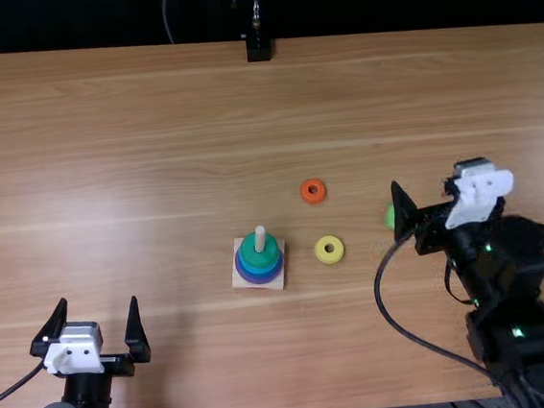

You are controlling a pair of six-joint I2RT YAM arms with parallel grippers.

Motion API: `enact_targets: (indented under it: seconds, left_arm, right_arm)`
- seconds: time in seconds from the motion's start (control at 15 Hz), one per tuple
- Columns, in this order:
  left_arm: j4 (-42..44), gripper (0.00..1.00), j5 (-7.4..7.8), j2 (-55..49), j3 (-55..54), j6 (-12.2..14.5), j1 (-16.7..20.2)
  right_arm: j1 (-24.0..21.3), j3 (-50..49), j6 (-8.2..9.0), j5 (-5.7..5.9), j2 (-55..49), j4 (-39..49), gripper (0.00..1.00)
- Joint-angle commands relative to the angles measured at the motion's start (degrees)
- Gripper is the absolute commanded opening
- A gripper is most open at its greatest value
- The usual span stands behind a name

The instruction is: Build the Hanoi tower: stack the rings onto the peg from bottom to top in this color order: purple, dark blue, light blue, dark green, light green, yellow, orange.

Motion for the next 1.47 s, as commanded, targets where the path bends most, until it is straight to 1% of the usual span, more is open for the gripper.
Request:
enact_targets:
  seconds: [0.0, 0.13, 0.2, 0.27, 0.33, 0.4, 0.47, 0.6, 0.87, 1.07, 1.27, 1.4]
  left_arm:
    - [-0.32, 1.00, -0.46, -0.62, -2.13, 0.78, 0.37]
    - [-0.32, 1.00, -0.46, -0.62, -2.13, 0.78, 0.37]
    - [-0.32, 1.00, -0.46, -0.62, -2.13, 0.78, 0.37]
    - [-0.32, 1.00, -0.46, -0.62, -2.13, 0.78, 0.37]
    - [-0.32, 1.00, -0.46, -0.62, -2.13, 0.78, 0.37]
    - [-0.32, 1.00, -0.46, -0.62, -2.13, 0.78, 0.37]
    - [-0.32, 1.00, -0.46, -0.62, -2.13, 0.78, 0.37]
    - [-0.32, 1.00, -0.46, -0.62, -2.13, 0.78, 0.37]
    - [-0.32, 1.00, -0.46, -0.62, -2.13, 0.78, 0.37]
    - [-0.32, 1.00, -0.46, -0.62, -2.13, 0.78, 0.37]
    - [-0.32, 1.00, -0.46, -0.62, -2.13, 0.78, 0.37]
    - [-0.32, 1.00, -0.46, -0.62, -2.13, 0.78, 0.37]
  right_arm:
    - [-0.83, 3.89, -0.59, 0.87, 5.22, -1.99, 1.00]
    - [-0.83, 6.79, -0.69, 1.29, 12.61, -2.94, 1.00]
    - [-0.92, 8.55, -0.48, 1.29, 16.12, -3.58, 1.00]
    - [-0.92, 10.22, -0.27, 1.19, 18.67, -6.21, 1.00]
    - [-1.62, 12.24, 0.89, 1.19, 21.39, -8.74, 1.00]
    - [-2.67, 13.83, 3.10, 1.29, 24.65, -10.75, 1.00]
    - [-2.94, 15.23, 4.47, 1.29, 27.63, -12.54, 1.00]
    - [-3.03, 17.34, 4.58, 1.29, 31.33, -14.65, 1.00]
    - [-3.03, 19.63, 4.37, 1.40, 35.02, -21.30, 1.00]
    - [-3.03, 20.68, 4.16, 1.61, 38.53, -21.72, 1.00]
    - [-3.38, 21.38, 4.37, 1.61, 41.43, -24.67, 1.00]
    - [-3.38, 22.00, 4.47, 1.61, 42.14, -24.88, 1.00]
